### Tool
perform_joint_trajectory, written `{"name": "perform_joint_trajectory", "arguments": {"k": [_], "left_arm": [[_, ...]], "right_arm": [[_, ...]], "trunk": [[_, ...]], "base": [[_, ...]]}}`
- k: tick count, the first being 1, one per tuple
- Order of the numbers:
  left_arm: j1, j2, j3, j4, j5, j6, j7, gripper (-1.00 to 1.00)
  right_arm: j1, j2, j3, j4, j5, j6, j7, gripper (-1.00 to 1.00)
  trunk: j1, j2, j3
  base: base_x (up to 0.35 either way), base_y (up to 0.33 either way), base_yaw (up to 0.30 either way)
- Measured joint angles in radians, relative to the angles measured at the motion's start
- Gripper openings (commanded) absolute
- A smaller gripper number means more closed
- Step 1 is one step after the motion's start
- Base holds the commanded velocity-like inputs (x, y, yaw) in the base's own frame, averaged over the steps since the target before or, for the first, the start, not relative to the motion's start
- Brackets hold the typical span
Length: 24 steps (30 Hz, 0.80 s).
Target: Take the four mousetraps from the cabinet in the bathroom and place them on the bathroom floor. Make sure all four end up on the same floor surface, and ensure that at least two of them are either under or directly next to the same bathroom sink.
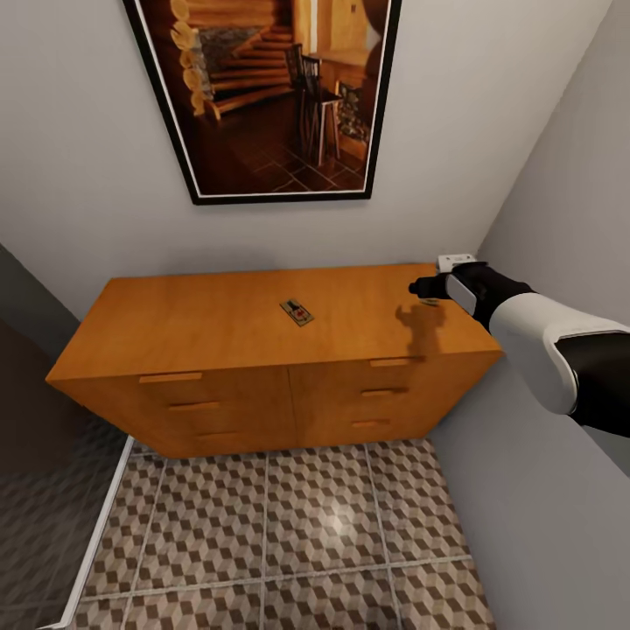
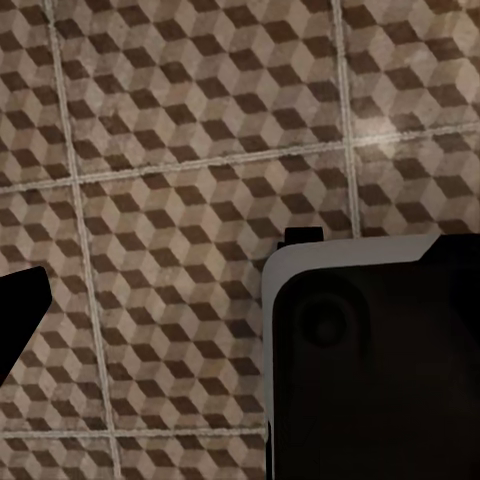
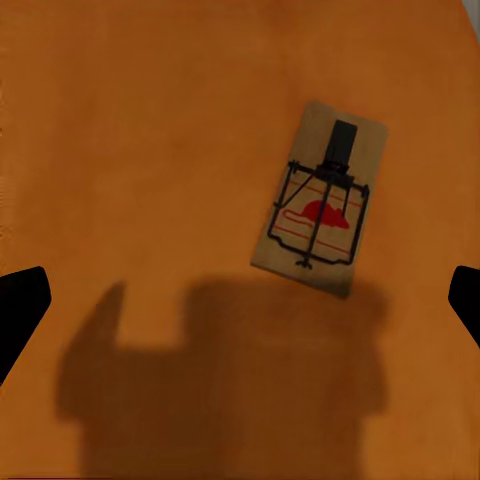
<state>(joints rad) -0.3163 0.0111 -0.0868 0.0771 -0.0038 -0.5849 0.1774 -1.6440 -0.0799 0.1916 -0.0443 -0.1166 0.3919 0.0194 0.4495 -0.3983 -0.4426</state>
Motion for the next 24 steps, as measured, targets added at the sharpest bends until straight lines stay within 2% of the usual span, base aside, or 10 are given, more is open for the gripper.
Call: {"name": "perform_joint_trajectory", "arguments": {"k": [7,14,24], "left_arm": [[0.0,0.0,0.0,0.0,0.0,0.001,0.0,1.0],[0.001,0.0,0.0,0.0,0.0,0.001,0.0,1.0],[0.001,0.0,0.0,0.0,0.0,0.002,0.0,1.0]], "right_arm": [[0.0,-0.023,-0.001,-0.001,0.001,0.0,0.07,1.0],[0.0,-0.045,0.0,-0.002,0.001,0.0,0.088,1.0],[0.0,-0.055,0.0,-0.002,0.001,0.0,0.093,1.0]], "trunk": [[0.0,0.0,0.0],[0.0,0.0,-0.001],[0.0,0.0,-0.001]], "base": [[0.0,0.0,0.0],[0.0,0.0,0.0],[0.015,-0.014,0.0]]}}
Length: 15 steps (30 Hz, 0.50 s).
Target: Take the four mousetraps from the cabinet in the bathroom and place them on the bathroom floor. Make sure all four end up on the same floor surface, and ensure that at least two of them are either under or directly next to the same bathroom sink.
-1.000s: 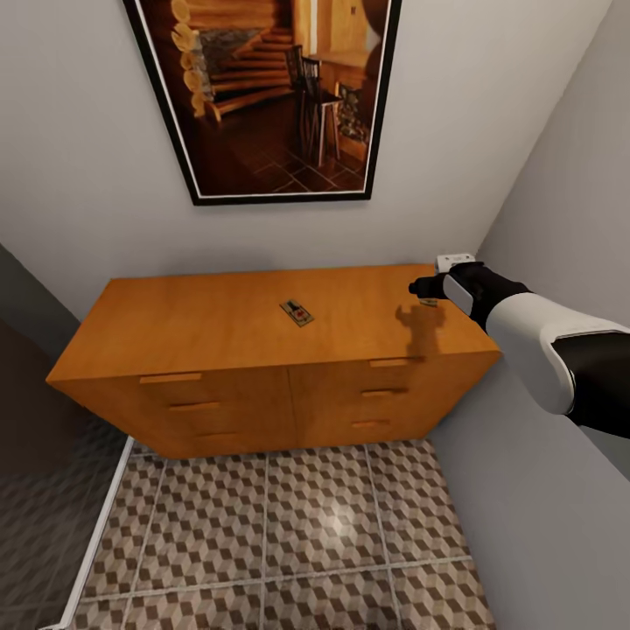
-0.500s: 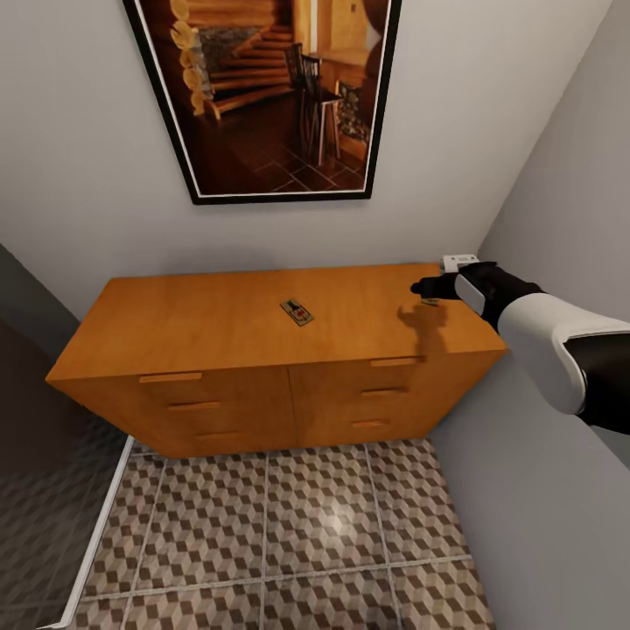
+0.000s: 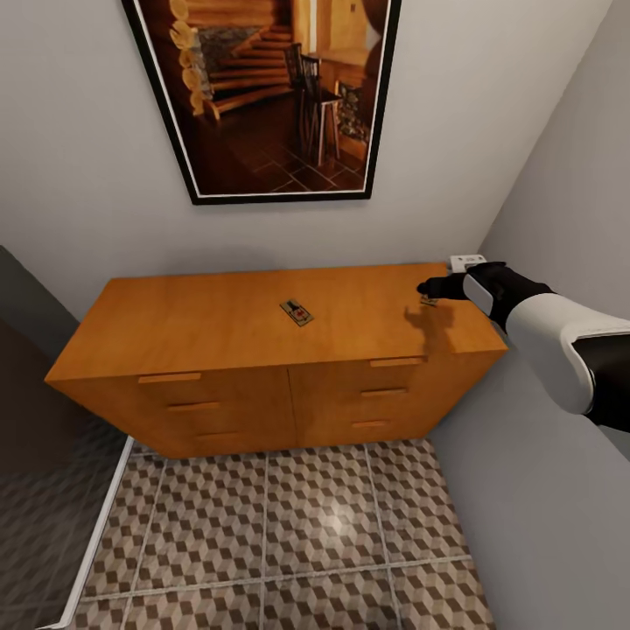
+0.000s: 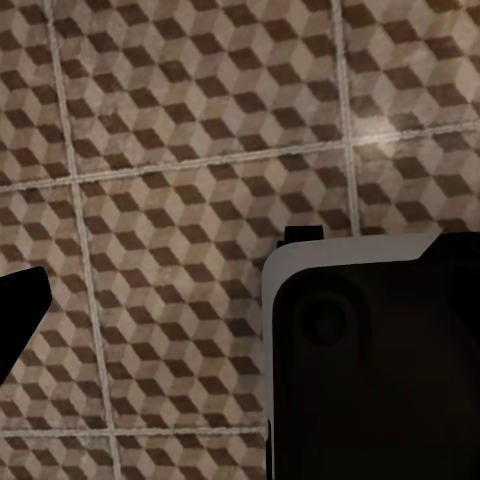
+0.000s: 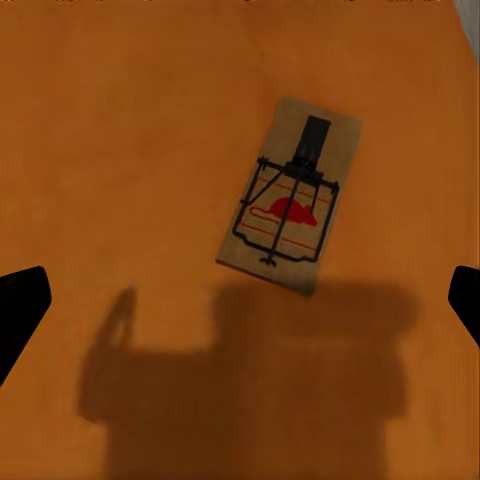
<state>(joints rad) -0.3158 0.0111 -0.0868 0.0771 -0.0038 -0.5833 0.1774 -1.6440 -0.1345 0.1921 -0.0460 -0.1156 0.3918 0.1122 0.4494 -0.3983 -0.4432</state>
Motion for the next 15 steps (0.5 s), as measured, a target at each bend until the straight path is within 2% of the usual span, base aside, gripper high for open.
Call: {"name": "perform_joint_trajectory", "arguments": {"k": [7,15], "left_arm": [[0.0,0.0,0.0,0.0,0.0,0.0,0.0,1.0],[0.0,0.0,0.0,0.0,0.0,0.0,0.0,1.0]], "right_arm": [[0.0,-0.001,0.0,0.001,0.0,0.0,0.0,1.0],[0.0,-0.001,0.0,0.001,0.001,0.0,-0.001,1.0]], "trunk": [[0.0,0.0,0.0],[0.0,0.0,0.0]], "base": [[0.1,-0.062,0.0],[0.02,-0.009,0.0]]}}
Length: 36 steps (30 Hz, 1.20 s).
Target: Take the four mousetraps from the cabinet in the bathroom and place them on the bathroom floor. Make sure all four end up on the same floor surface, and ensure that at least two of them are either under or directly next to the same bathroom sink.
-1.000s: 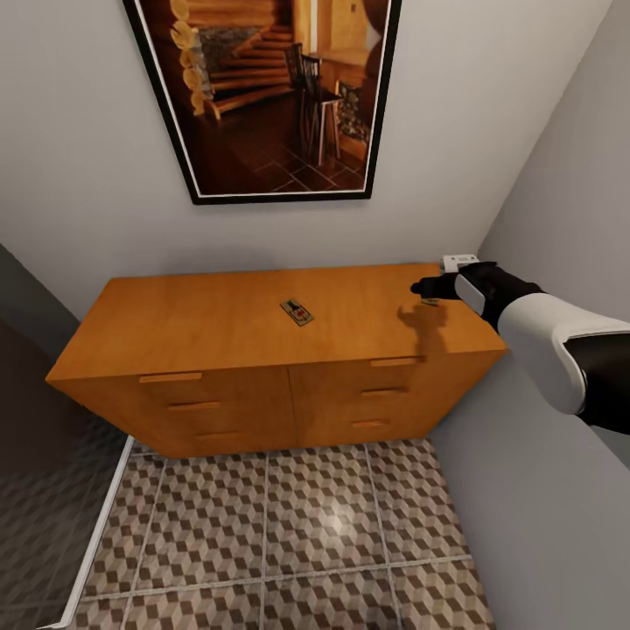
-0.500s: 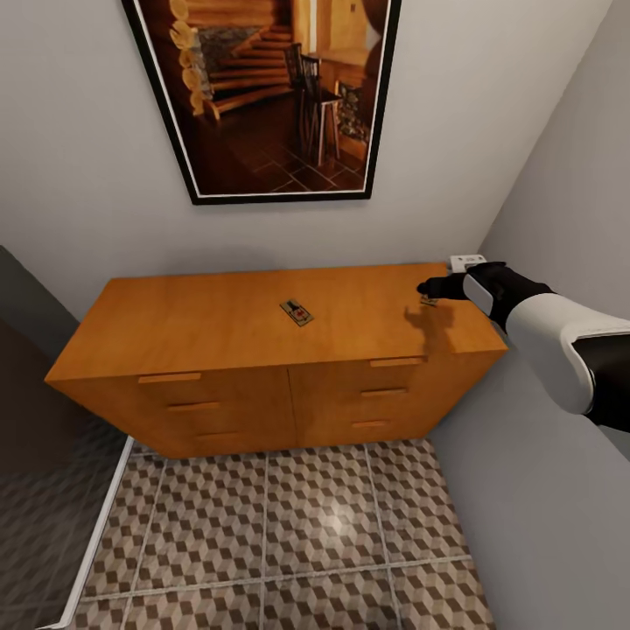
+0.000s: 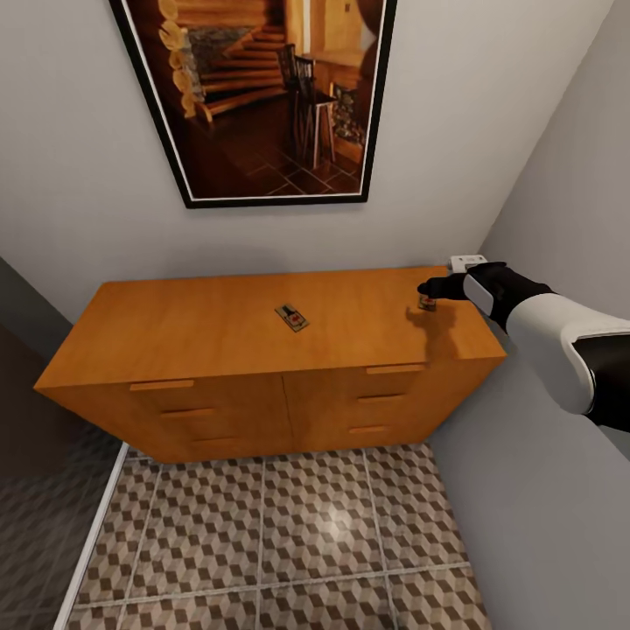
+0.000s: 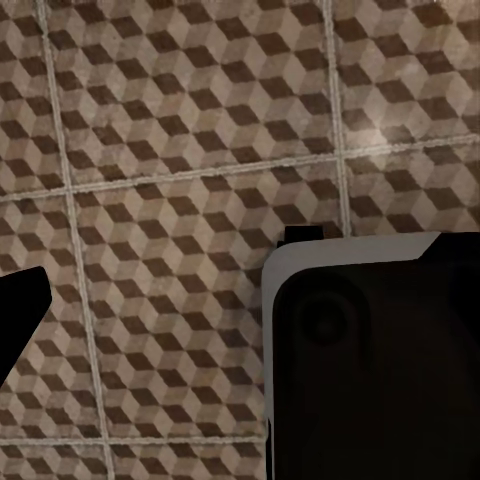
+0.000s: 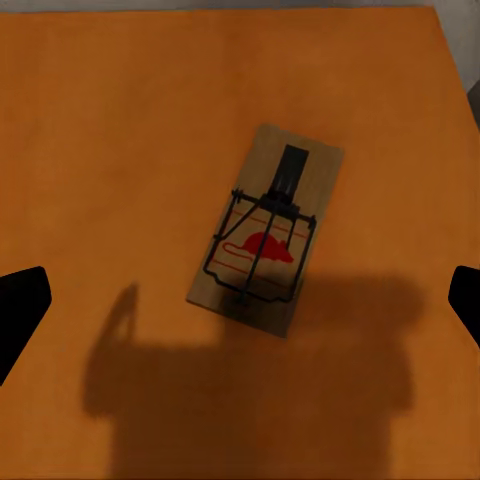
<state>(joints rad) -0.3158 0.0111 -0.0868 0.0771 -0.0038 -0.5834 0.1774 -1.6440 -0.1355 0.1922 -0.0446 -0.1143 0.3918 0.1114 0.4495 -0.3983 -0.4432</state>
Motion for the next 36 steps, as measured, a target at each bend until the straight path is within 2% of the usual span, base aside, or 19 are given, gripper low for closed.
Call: {"name": "perform_joint_trajectory", "arguments": {"k": [36], "left_arm": [[0.002,0.0,0.0,0.0,0.0,0.0,0.0,1.0]], "right_arm": [[0.0,0.002,0.001,0.009,0.0,0.0,-0.001,1.0]], "trunk": [[0.0,0.0,0.0]], "base": [[0.001,-0.026,0.0]]}}
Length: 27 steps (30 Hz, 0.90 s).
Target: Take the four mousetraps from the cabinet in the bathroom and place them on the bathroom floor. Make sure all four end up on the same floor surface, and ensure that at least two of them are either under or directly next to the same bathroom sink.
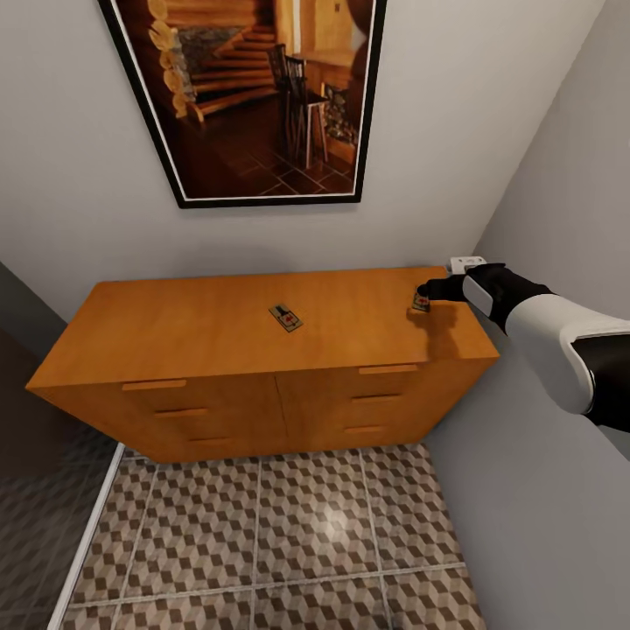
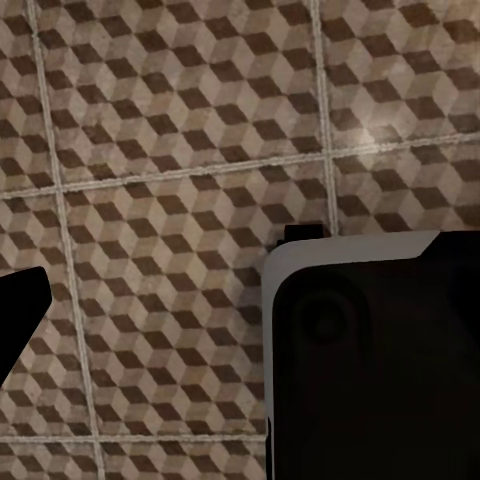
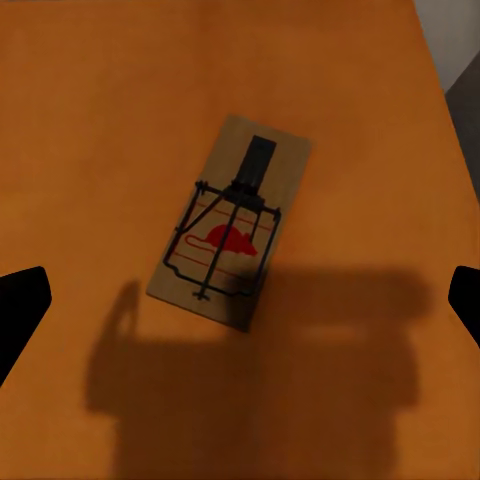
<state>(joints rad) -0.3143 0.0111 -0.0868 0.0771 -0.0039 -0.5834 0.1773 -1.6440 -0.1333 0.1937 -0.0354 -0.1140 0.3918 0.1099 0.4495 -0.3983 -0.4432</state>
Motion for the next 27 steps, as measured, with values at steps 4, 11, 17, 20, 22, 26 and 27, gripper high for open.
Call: {"name": "perform_joint_trajectory", "arguments": {"k": [4,11,17,20,22,26,27], "left_arm": [[0.0,0.0,0.0,0.0,0.0,0.0,0.0,1.0],[0.0,0.0,0.0,0.0,0.0,0.0,0.0,1.0],[0.0,0.0,0.0,0.0,0.0,0.0,0.0,1.0],[0.0,0.0,0.0,0.0,0.0,0.0,0.0,1.0],[0.0,0.0,0.0,0.0,0.0,0.0,0.0,1.0],[0.0,0.0,0.0,0.0,0.0,0.0,0.0,1.0],[0.0,0.0,0.0,0.0,0.0,0.0,0.0,1.0]], "right_arm": [[0.0,0.0,0.0,0.0,0.0,0.0,0.0,1.0],[0.0,0.001,0.0,0.005,0.0,0.0,-0.002,1.0],[0.0,0.001,0.0,0.007,0.0,0.0,-0.002,1.0],[0.0,0.001,0.0,0.008,0.0,0.0,-0.002,1.0],[0.0,0.001,0.0,0.008,0.0,0.0,-0.002,1.0],[0.0,0.001,0.0,0.009,-0.001,0.0,-0.002,1.0],[0.0,0.001,0.0,0.009,-0.001,0.0,-0.002,1.0]], "trunk": [[0.0,0.0,0.0],[0.0,0.0,-0.002],[0.0,0.0,-0.009],[0.0,0.0,-0.013],[0.0,0.0,-0.016],[0.0,0.0,-0.022],[0.0,0.0,-0.023]], "base": [[0.0,0.0,0.0],[0.0,0.0,0.0],[0.0,0.0,0.0],[0.0,0.0,0.0],[0.0,0.0,0.0],[0.0,0.0,0.0],[0.0,0.0,0.0]]}}
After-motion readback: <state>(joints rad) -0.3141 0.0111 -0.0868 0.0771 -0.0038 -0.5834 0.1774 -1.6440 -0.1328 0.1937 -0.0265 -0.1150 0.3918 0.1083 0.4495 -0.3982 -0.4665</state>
